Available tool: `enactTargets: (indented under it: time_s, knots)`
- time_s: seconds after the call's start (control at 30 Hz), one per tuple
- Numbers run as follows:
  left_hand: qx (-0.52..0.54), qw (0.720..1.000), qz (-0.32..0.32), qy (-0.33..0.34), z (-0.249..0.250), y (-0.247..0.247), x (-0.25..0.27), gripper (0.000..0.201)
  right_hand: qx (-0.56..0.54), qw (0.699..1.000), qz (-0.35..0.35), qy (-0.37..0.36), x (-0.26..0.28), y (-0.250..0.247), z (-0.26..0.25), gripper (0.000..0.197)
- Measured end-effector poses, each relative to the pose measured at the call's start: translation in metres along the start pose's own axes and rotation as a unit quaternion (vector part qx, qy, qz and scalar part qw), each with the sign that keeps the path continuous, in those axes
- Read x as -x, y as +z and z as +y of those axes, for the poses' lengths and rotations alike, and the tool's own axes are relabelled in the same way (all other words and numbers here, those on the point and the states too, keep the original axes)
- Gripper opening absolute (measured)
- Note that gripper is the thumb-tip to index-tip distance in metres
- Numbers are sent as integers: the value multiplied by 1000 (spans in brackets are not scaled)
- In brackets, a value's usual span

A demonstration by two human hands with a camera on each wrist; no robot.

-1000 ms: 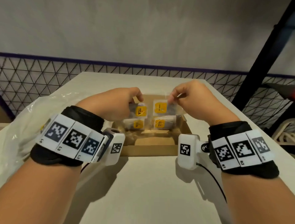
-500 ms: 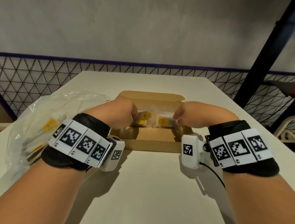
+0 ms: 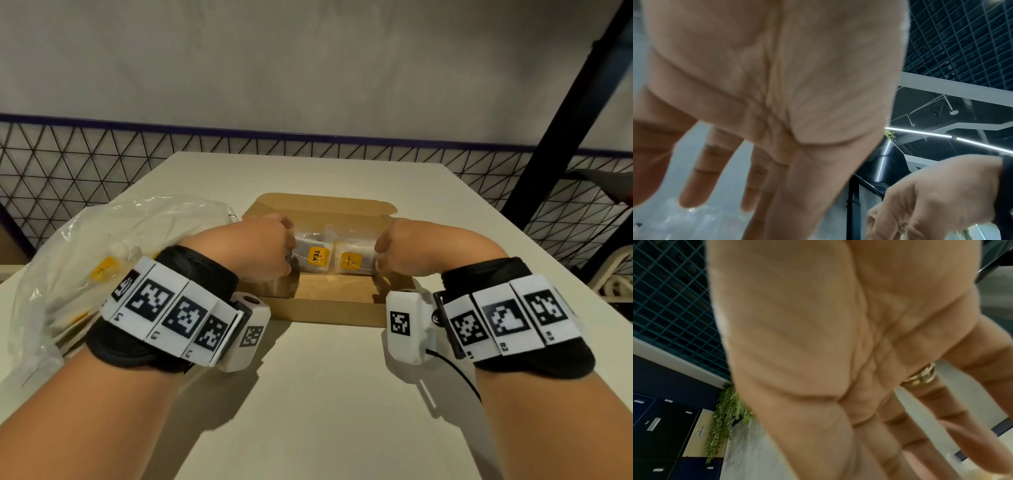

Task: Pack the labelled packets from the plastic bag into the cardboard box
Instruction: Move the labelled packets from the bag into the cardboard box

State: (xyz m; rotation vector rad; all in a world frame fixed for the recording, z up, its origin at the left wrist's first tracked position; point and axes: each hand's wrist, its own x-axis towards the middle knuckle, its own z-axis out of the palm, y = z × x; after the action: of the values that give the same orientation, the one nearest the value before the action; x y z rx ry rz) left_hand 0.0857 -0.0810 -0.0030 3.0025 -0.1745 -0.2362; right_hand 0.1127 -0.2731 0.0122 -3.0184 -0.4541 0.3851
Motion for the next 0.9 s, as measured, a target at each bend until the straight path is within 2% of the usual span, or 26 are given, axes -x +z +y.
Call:
enactTargets:
  time_s: [0.17,0.4,0.6,0.77,0.9]
  knots:
    - [-34,999,-35,3,-2,-1,-1,37,-4,1000,-4,0,0,0,0,22]
    - [-11,1000,1,-15,-11,2,-6,30,-11,1000,-12,-3,0,0,0,18]
    - [19,1000,-2,-23,-10,0,-2,44,-27,1000,-14,3,0,0,0,19]
    - [24,999,-31,-13,-6,-1,2,21,-37,999,-11,6,-1,0,1,25]
    - [-1,998,-56,-16,-5,1,2,25,-34,999,-10,5,-1,0,2,26]
